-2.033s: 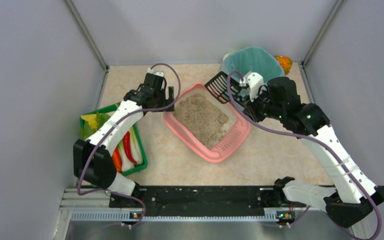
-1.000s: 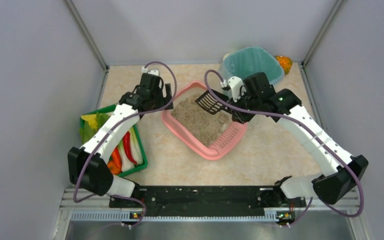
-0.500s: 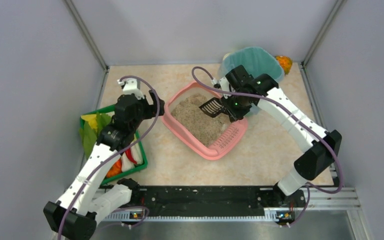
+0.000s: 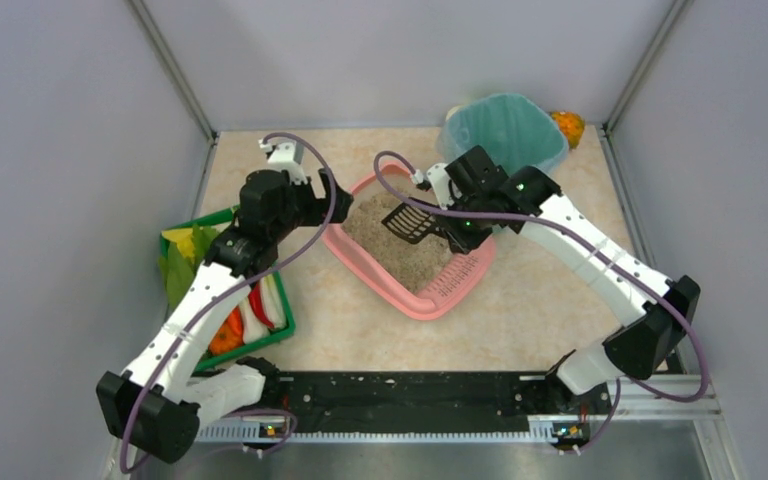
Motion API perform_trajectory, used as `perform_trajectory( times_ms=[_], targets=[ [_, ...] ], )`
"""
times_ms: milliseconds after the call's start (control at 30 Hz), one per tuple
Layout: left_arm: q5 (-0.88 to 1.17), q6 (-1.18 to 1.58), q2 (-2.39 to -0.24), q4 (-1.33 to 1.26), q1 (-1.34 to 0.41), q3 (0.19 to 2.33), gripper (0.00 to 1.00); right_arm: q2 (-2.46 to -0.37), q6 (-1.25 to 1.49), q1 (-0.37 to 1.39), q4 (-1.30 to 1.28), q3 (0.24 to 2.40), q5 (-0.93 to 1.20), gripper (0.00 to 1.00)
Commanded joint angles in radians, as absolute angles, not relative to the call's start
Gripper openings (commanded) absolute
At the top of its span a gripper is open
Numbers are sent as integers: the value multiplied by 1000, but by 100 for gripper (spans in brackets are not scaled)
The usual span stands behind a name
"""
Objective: Clean the litter box
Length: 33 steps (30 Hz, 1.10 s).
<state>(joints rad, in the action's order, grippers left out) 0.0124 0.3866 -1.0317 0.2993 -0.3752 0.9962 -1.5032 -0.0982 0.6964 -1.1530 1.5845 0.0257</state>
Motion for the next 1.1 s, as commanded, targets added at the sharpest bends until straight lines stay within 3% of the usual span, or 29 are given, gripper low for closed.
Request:
perform_trajectory(
  times_ms=[0,233,767,1067],
  targets=[
    [140,368,-1110,292,-406,1117,97,-1416,-142,744,-1026,1540,13,0],
    [107,310,-1259,426,-492,1271,98,-1287,-182,750,-887,1474,16,0],
    [9,350,-1405,563,-529,1395,97,-1085,-254,752,-669,1334,146,0],
    [-24,371,-1428,595,-529,1417,96,-1009,-240,752,-513,1258,163,6]
  ],
)
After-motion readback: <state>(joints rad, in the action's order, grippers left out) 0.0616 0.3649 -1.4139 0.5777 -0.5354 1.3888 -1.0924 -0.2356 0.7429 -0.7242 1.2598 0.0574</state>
